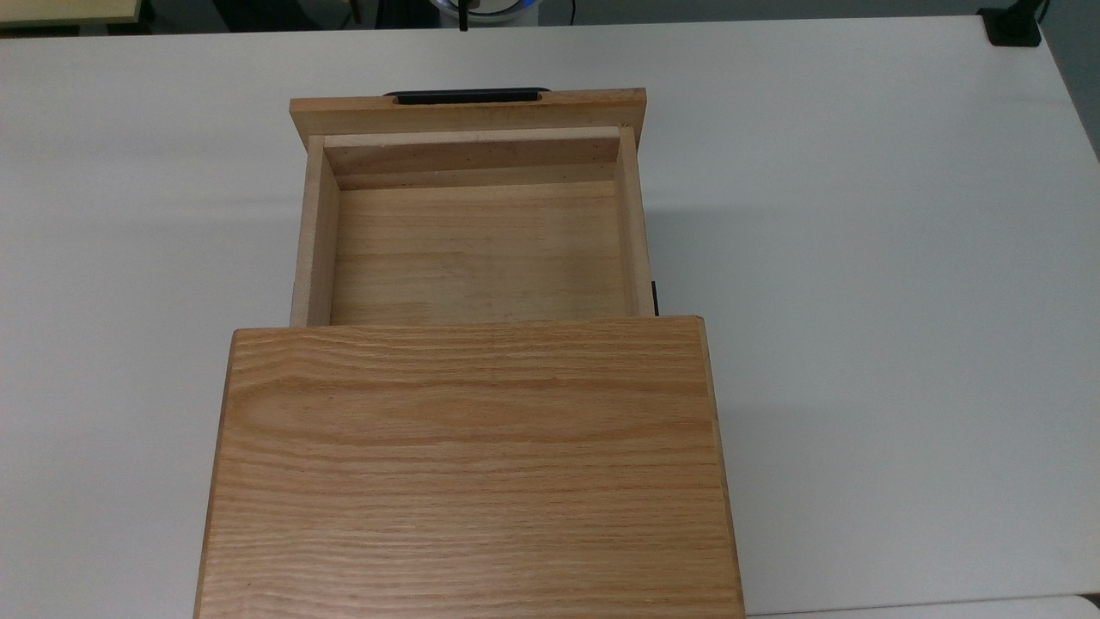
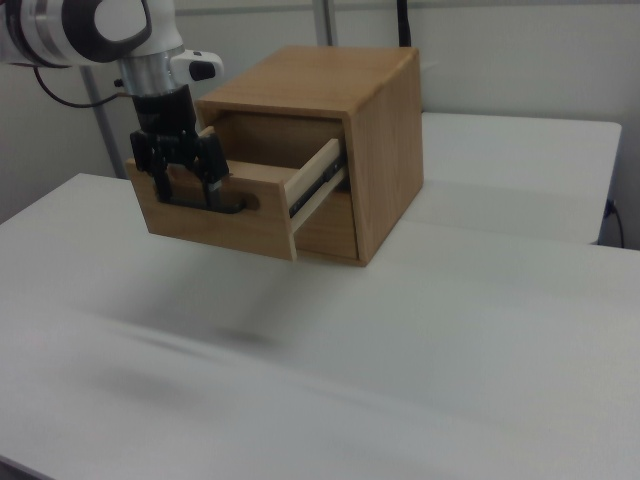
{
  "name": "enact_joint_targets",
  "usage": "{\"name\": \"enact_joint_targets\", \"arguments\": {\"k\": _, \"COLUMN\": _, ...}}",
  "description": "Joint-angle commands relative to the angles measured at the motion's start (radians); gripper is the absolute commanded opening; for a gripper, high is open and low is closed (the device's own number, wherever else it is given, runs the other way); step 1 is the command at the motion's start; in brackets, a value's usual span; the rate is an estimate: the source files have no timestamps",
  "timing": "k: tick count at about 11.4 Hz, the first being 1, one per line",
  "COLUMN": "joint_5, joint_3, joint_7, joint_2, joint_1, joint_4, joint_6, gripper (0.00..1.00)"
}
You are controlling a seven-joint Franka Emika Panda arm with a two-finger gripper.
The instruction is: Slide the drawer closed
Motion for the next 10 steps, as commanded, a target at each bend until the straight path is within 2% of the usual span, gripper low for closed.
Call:
{"name": "enact_joint_targets", "arguments": {"k": 1, "joint_5": -0.004, "joint_3": -0.007, "joint_7": -0.011, "joint_2": 0.005, "joint_1": 0.006, "joint_4": 0.025, "joint_6": -0.038, "gripper": 0.95}}
{"name": "enact_joint_targets", "arguments": {"k": 2, "joint_5": -0.002, "joint_3": -0.006, "joint_7": -0.020, "joint_2": 0.003, "joint_1": 0.006, "joint_4": 0.025, "joint_6": -0.038, "gripper": 0.84}}
{"name": "enact_joint_targets", "arguments": {"k": 4, "joint_5": -0.002, "joint_3": -0.006, "joint_7": -0.029, "joint_2": 0.005, "joint_1": 0.006, "joint_4": 0.025, "joint_6": -0.038, "gripper": 0.43}}
{"name": "enact_joint_targets", "arguments": {"k": 6, "joint_5": 0.001, "joint_3": -0.006, "joint_7": -0.083, "joint_2": 0.006, "joint_1": 0.006, "joint_4": 0.020, "joint_6": -0.040, "gripper": 0.10}}
{"name": "enact_joint_targets", "arguments": {"k": 7, "joint_5": 0.003, "joint_3": -0.004, "joint_7": -0.097, "joint_2": 0.008, "joint_1": 0.007, "joint_4": 0.019, "joint_6": -0.040, "gripper": 0.00}}
{"name": "enact_joint_targets", "arguments": {"k": 10, "joint_5": 0.004, "joint_3": 0.007, "joint_7": -0.115, "joint_2": 0.032, "joint_1": 0.017, "joint_4": 0.008, "joint_6": -0.031, "gripper": 0.00}}
